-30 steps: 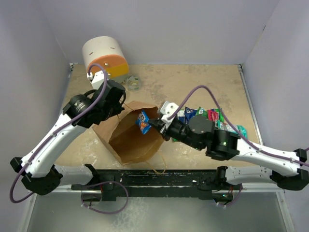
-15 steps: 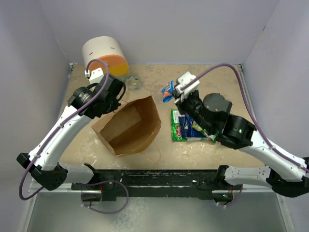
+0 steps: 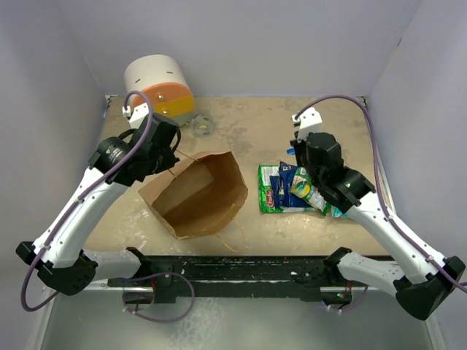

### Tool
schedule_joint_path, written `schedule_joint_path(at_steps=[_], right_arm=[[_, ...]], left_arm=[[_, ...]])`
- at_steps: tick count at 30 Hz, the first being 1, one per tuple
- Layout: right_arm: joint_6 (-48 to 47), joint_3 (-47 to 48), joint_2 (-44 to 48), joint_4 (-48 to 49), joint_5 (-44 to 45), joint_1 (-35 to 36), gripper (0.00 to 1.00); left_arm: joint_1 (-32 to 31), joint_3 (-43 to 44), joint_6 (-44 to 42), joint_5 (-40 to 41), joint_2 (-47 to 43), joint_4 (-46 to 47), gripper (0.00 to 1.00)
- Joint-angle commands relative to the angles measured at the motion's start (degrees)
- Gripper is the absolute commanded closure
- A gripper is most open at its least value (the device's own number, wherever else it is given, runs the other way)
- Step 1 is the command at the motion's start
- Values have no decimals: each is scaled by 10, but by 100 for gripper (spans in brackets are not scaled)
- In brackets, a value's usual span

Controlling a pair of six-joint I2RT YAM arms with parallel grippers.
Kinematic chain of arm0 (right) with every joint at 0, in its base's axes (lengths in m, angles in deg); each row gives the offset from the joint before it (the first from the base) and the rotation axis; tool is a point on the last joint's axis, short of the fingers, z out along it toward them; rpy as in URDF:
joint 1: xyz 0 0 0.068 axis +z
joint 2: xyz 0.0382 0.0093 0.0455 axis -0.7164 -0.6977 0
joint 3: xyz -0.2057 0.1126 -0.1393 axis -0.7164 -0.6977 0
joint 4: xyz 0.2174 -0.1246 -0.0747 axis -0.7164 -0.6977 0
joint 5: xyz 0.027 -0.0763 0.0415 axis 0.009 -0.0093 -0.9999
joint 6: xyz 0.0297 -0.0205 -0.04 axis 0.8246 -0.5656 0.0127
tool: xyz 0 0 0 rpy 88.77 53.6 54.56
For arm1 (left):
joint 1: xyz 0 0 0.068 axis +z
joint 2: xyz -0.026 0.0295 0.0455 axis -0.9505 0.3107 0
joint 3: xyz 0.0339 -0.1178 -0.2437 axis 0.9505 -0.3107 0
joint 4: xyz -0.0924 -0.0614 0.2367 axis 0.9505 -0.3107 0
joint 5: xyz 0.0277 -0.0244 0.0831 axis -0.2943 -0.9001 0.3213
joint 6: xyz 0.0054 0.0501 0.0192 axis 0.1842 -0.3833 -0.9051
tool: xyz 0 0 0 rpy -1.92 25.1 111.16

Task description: Take the snacks out of the paper bag

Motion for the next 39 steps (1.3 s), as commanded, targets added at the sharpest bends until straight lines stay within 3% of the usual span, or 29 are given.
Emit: schedule_joint_path(at_steps=[1,8,19,31,39], right_arm=[[67,-52,19,59,-29,-41,100],[118,-112,26,76,-23,-91,100],[117,-99,56,38,5,-164,100],[250,-211,80,83,-124,-294,100],[338,-271,106,73,-139,-307,100]], left_arm=[[4,11,-28,-44,-13,36,100],[5,39,-44,-115,-11,75,100],[6,51,-44,-133,-10,77,100],[6,93,-50,-173,2,88,100],[5,120,-52,-221,14,111,100]])
